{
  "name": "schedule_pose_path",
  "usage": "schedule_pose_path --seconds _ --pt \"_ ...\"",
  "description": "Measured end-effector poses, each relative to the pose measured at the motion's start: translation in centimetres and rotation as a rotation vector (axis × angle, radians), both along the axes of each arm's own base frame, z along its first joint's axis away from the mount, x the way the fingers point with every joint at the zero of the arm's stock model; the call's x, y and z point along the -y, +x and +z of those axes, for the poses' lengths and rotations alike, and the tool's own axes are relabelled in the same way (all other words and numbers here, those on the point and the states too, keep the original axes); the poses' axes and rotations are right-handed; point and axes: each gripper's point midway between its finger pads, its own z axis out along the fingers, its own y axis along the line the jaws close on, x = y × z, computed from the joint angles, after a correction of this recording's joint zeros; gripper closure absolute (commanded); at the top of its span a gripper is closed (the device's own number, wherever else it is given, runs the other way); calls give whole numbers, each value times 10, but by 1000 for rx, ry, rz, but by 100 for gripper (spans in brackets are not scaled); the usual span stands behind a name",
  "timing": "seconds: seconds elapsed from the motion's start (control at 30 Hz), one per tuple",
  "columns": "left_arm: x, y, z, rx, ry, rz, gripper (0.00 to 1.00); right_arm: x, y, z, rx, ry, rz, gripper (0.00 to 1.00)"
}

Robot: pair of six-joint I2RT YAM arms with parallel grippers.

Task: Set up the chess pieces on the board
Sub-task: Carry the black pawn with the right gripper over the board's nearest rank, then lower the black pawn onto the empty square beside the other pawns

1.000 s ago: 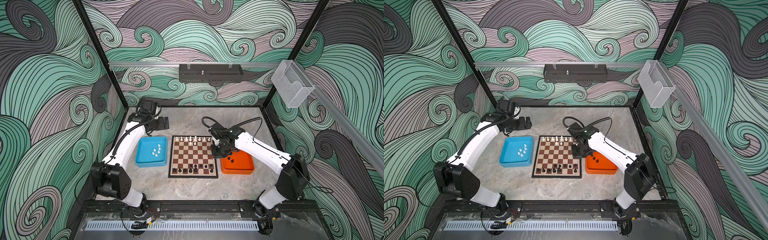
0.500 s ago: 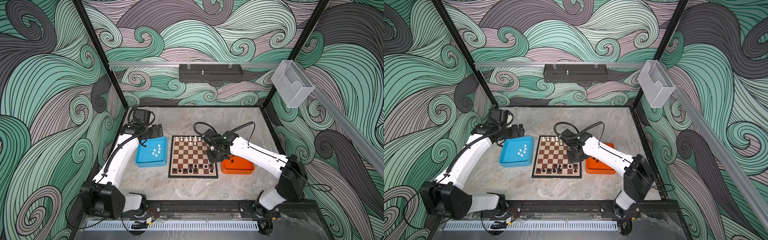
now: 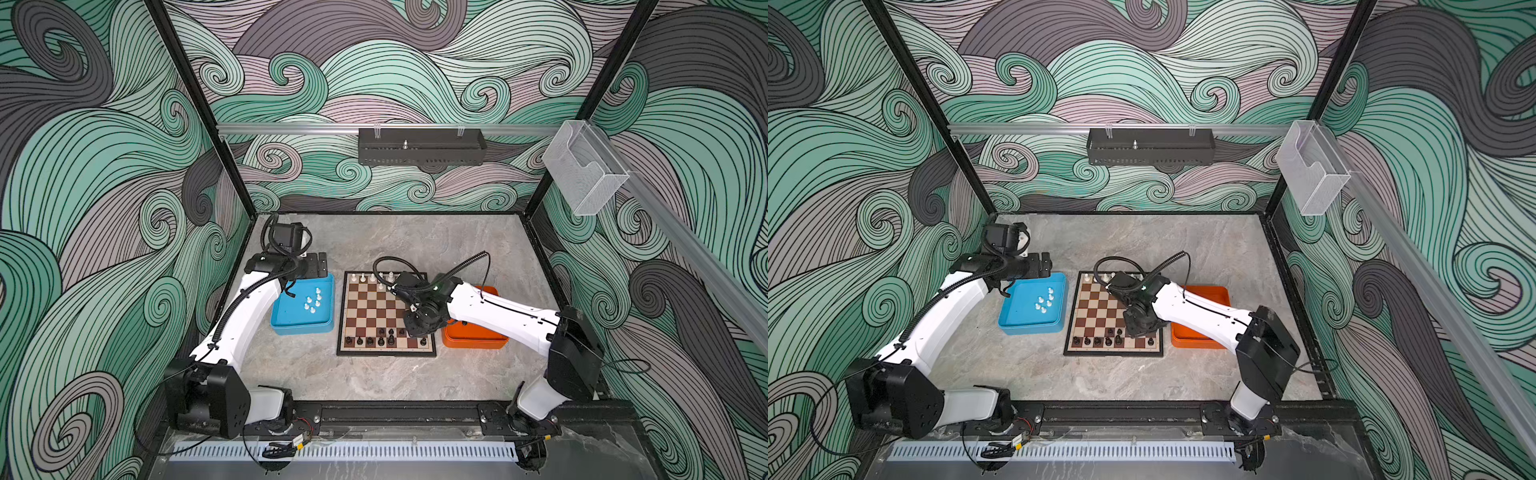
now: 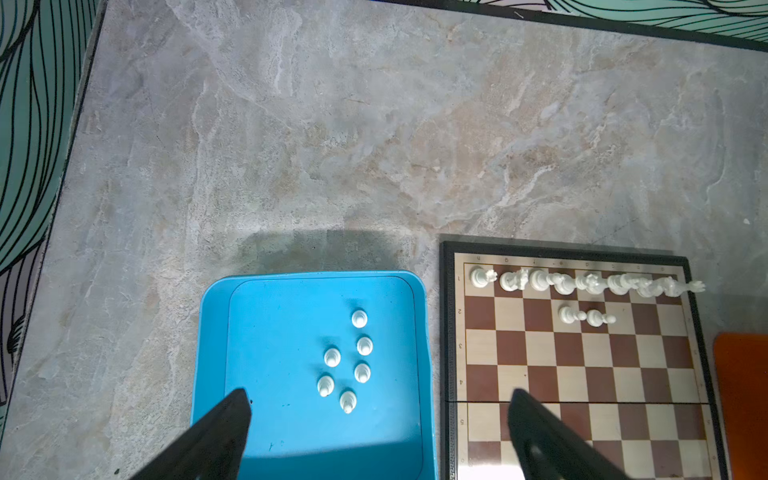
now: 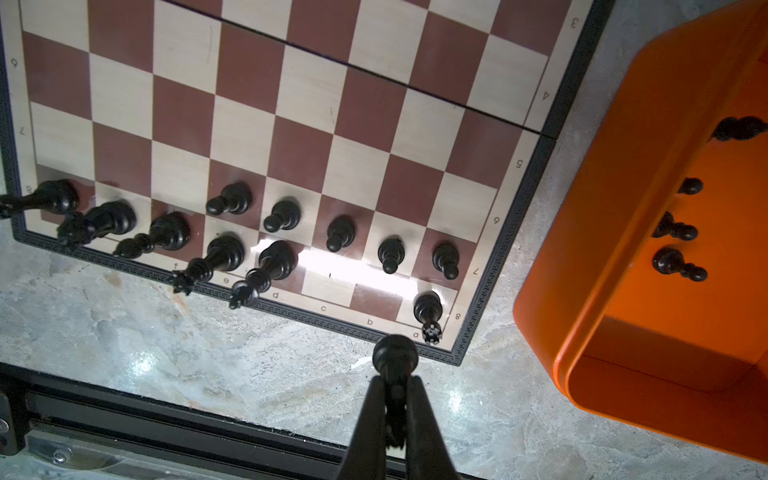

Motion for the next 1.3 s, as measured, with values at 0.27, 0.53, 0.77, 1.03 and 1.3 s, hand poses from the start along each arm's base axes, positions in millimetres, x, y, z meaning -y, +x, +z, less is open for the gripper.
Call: schedule_pose_path --seconds 0.27,0.53,0.77,1.03,1.3 --pt "-1 1 0 4 15 -10 1 -8 -6 -18 -62 -7 4 91" --pt "-3 1 0 4 25 -5 1 -9 -11 -24 -95 -6 0 91" --pt "-4 2 -4 -8 31 -2 2 -5 -17 -40 -133 -42 -17 92" --pt "-4 3 -10 -25 35 -1 2 -3 -20 -45 -145 -55 -18 92" --pt "-4 3 -10 -25 35 -1 1 -3 -19 -52 -157 -73 -18 92"
